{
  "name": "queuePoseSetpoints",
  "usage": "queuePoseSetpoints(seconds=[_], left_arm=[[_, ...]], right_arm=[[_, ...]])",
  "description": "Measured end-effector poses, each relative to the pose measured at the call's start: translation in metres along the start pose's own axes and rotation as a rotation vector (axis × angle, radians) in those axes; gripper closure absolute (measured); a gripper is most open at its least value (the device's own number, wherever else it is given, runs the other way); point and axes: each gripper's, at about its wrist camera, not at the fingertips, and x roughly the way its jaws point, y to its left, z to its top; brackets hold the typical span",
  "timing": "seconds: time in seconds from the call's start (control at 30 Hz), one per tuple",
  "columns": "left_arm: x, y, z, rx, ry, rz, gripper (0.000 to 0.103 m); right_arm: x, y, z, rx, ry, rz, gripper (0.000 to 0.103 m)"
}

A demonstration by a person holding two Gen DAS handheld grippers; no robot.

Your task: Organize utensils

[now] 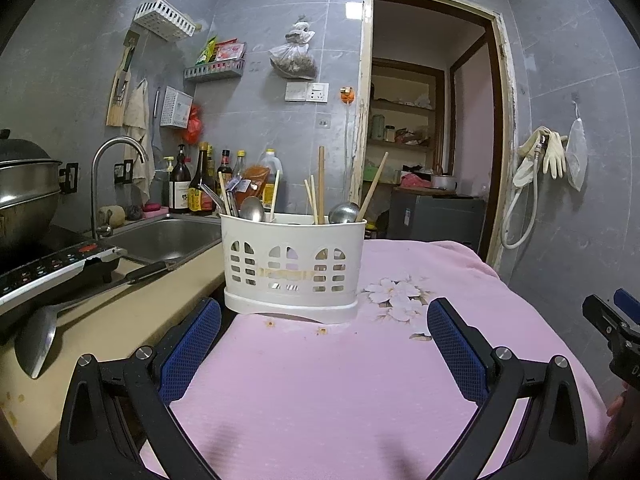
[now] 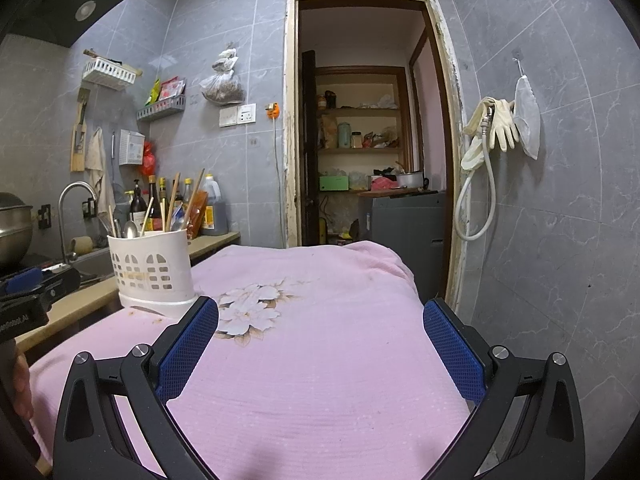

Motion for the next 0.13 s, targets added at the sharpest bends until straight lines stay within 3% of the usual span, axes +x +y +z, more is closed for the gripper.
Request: queuePoseSetpoints(seconds=[0.13], left_arm=[[-0.0003,0.0005,0.0001,0.001,-0.001,0.001,0.002]], right_arm=[[0.0001,0.0003,0.0006,-0.001,-0.001,0.0,0.0]])
